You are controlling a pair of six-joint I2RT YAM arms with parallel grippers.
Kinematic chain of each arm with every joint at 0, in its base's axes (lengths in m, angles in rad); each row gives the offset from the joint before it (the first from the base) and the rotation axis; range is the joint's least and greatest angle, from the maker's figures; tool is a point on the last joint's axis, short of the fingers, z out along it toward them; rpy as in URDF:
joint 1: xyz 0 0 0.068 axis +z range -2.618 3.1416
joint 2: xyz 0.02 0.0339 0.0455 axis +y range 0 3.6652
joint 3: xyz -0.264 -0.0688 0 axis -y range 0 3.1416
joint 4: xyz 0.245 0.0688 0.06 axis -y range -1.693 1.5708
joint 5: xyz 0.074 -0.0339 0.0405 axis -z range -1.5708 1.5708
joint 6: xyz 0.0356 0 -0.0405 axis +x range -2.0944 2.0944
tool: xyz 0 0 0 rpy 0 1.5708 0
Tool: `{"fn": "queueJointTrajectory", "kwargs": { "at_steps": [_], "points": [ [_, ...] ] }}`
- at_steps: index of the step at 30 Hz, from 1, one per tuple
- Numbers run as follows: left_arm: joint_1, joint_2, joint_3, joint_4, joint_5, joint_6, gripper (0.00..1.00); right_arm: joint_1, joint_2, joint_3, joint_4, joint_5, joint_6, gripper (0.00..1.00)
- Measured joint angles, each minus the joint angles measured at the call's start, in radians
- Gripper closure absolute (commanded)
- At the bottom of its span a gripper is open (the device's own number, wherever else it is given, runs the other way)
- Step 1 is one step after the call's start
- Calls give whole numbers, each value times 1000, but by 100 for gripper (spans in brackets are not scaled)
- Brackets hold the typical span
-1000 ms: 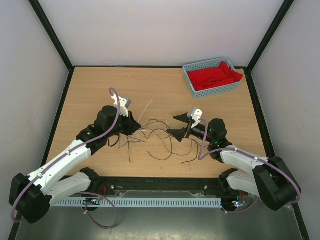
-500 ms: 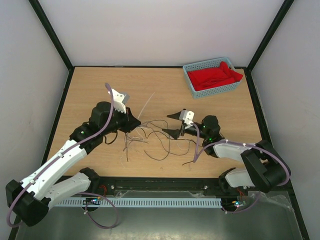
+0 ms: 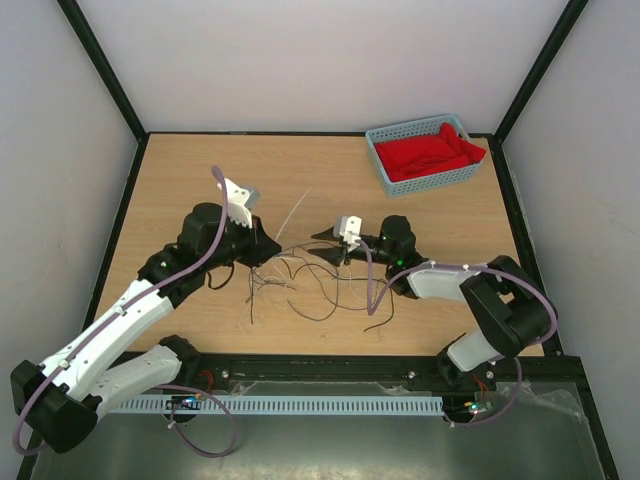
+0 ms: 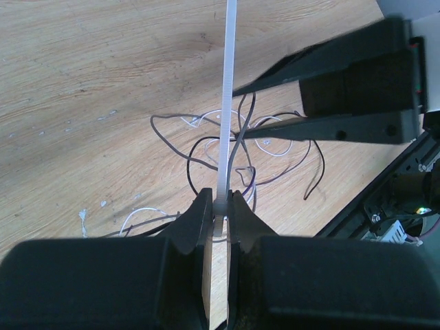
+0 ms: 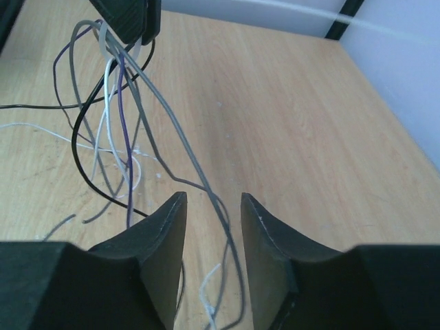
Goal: Zip-tie the wires
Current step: Adjust the cable at the center of the board.
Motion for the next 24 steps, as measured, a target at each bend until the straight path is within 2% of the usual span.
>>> {"fn": "queueJointTrajectory", "kwargs": {
  "at_steps": [4, 5, 15, 24],
  "points": [
    [0, 0, 3, -3, 0, 2, 100, 14, 30, 13, -34, -2, -11, 95],
    [0, 0, 3, -6, -4, 3, 100, 14, 29, 13, -43, -2, -16, 100],
    [29, -11, 15, -50, -34, 8, 100, 16, -104, -2, -166, 65, -74, 100],
    [35, -33, 15, -63, -38, 7, 100, 16, -110, -3, -234, 82, -82, 100]
  ]
}}
